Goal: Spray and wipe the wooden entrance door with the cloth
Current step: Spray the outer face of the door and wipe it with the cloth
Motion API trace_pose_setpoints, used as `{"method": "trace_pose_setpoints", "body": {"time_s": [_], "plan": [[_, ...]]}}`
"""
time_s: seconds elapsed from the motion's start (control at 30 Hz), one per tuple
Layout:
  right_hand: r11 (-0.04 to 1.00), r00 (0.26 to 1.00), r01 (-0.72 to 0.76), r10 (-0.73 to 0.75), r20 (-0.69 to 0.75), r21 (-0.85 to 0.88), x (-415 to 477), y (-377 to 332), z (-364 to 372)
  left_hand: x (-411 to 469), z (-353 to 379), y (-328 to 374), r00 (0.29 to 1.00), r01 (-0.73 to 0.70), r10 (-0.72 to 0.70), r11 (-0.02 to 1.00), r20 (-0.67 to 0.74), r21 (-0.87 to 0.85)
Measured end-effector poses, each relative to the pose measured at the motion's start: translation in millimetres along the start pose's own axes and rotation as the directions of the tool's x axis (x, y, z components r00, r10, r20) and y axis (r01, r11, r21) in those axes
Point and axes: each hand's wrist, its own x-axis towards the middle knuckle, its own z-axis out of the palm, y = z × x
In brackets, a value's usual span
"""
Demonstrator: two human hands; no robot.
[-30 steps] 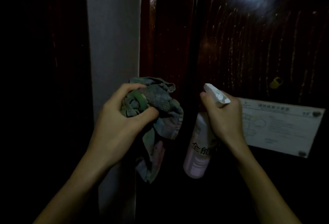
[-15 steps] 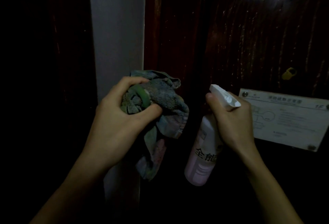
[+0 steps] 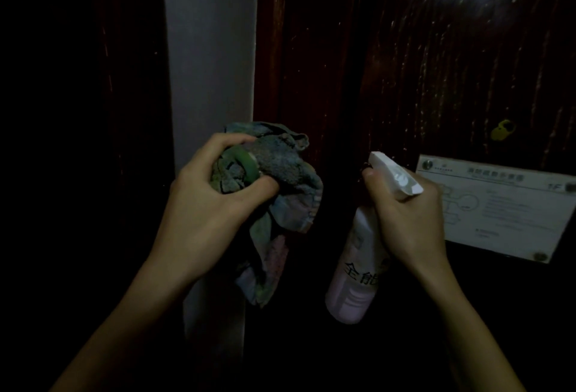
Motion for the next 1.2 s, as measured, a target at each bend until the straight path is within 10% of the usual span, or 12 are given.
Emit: {"method": "trace_pose_setpoints", "body": {"time_s": [1.2], "plan": [[0.990, 0.986, -0.144, 0.143, 0.090, -0.001, -25, 34, -13, -9, 9, -28, 0.997, 0.053, -0.057, 0.996, -0.049, -0.076]]}}
